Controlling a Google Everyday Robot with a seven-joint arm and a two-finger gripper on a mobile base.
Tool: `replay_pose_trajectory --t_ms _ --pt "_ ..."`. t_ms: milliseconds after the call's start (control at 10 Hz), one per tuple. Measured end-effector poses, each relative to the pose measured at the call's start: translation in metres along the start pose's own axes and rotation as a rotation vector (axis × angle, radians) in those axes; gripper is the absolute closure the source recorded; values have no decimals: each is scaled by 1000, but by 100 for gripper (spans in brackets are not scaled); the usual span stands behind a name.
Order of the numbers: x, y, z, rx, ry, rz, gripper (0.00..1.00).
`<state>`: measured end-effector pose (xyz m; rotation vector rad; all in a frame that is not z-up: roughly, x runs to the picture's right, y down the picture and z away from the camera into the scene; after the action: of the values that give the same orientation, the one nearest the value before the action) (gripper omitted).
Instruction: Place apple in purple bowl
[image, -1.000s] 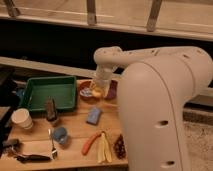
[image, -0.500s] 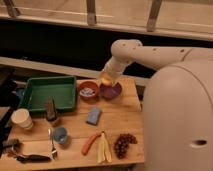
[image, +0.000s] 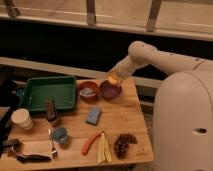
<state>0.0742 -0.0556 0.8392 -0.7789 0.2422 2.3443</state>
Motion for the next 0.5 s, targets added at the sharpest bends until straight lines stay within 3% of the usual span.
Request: replay_pose_trajectory --t_ms 300,500 --pt "-26 -30 36 -65 85 88 99" --pt "-30 -35 48 -94 124 111 85"
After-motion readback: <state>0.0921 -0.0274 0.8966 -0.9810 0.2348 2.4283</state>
